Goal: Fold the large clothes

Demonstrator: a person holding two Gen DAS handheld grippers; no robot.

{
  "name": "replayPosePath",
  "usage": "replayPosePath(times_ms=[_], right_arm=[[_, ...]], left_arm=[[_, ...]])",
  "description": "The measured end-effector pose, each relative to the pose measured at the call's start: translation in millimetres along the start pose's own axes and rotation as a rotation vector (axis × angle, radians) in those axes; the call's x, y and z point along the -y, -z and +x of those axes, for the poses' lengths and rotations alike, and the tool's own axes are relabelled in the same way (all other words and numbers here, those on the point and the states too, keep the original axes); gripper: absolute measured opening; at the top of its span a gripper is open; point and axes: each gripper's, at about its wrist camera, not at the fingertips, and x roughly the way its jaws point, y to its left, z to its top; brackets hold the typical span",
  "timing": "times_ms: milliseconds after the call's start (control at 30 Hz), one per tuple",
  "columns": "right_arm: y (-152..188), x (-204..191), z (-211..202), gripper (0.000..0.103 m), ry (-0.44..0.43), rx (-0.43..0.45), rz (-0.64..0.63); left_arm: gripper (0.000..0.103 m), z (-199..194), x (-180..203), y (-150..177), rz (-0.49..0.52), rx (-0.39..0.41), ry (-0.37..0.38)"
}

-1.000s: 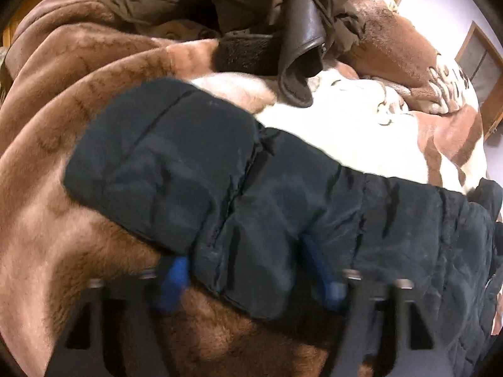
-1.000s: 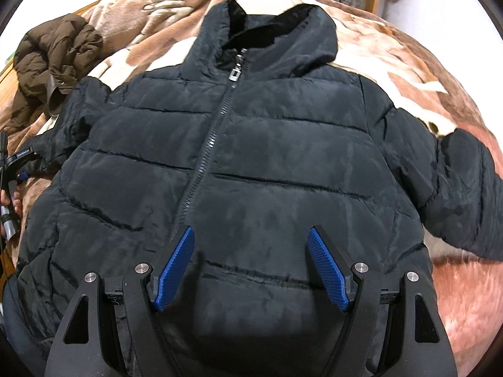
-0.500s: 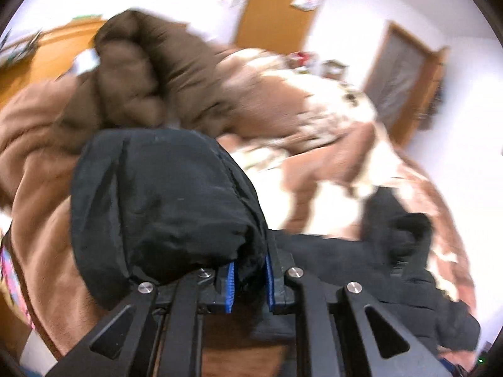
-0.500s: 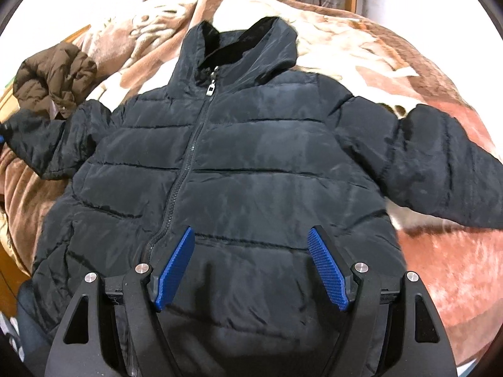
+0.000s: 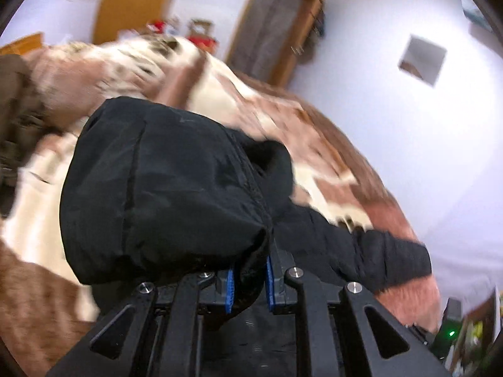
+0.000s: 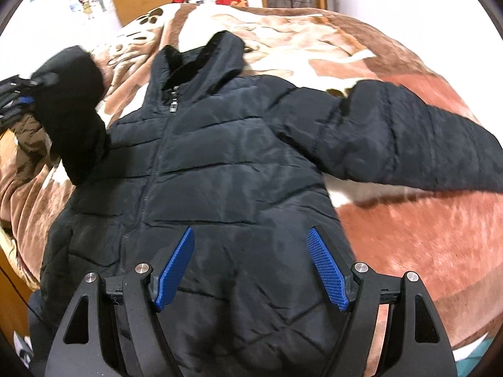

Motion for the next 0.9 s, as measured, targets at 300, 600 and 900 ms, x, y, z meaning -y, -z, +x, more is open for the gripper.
replayPosePath(times_ms=[300, 600, 900], right_arm=[[5.4, 21.2, 14.5, 0.075, 0.01, -0.023, 0.044], [-18.3, 8.6, 4.2, 0.075, -0.015, 0.077, 0.033], [-57.9, -24.2, 30.9, 0.072, -0.067, 0.111, -0.008]], left_arm=[[0.07, 98.8, 39.9, 53.4, 0.01, -0.192, 0.11], [0.075, 44.9, 46.5, 36.3, 0.053, -0.145, 0.254], [0.074, 38.5, -53.5, 20.4, 0.032, -0.062, -0.117]])
